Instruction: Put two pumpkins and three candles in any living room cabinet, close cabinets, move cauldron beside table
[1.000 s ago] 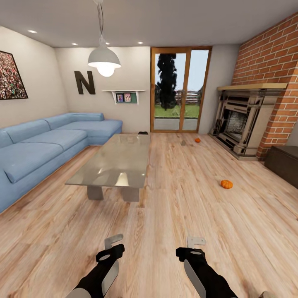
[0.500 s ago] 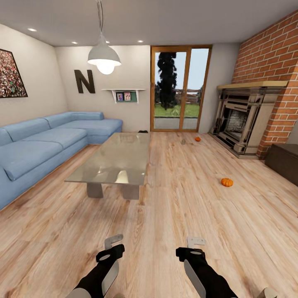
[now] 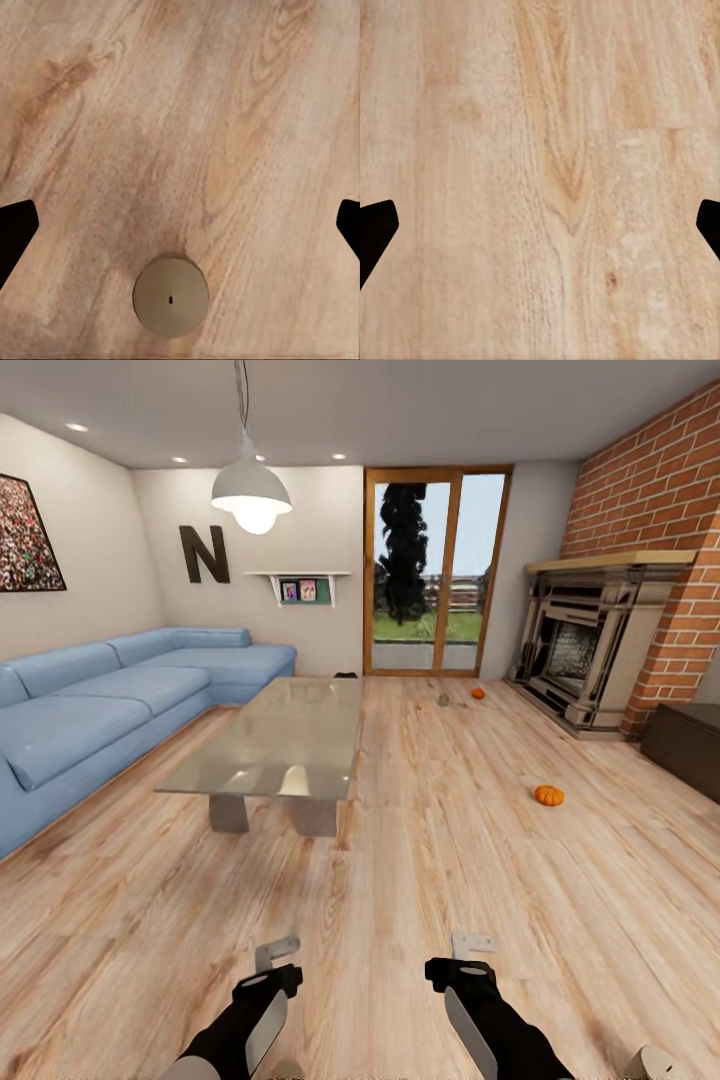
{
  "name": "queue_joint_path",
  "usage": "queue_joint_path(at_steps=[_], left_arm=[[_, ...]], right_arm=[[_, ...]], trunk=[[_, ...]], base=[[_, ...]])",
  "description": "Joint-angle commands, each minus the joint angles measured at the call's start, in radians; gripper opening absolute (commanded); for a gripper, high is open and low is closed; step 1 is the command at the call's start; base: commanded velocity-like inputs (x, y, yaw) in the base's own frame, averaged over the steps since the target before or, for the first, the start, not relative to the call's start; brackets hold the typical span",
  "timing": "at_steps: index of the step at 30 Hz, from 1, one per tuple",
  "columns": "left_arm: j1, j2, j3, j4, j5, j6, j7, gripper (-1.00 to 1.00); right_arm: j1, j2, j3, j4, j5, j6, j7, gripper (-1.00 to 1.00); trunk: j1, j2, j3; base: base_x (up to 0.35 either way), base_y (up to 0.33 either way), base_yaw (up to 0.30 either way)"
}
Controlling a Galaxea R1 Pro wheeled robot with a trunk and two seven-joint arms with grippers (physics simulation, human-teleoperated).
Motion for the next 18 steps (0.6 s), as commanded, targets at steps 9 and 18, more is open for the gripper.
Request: queue_joint_path(at_steps=[9, 18], left_arm=[[0.0, 0.001, -0.005, -0.001, 0.008, 0.029, 0.009, 1.0], [0.0, -0.001, -0.003, -0.002, 0.007, 0.029, 0.011, 1.0]], right_arm=[[-0.001, -0.001, 0.006, -0.001, -0.009, 0.003, -0.009, 1.0], [-0.001, -0.001, 0.005, -0.001, -0.009, 0.003, -0.01, 1.0]], trunk=[[0.034, -0.064, -0.029], [0.05, -0.092, -0.042]], base=[[0.0, 0.0, 0.0], [0.0, 0.0, 0.0]])
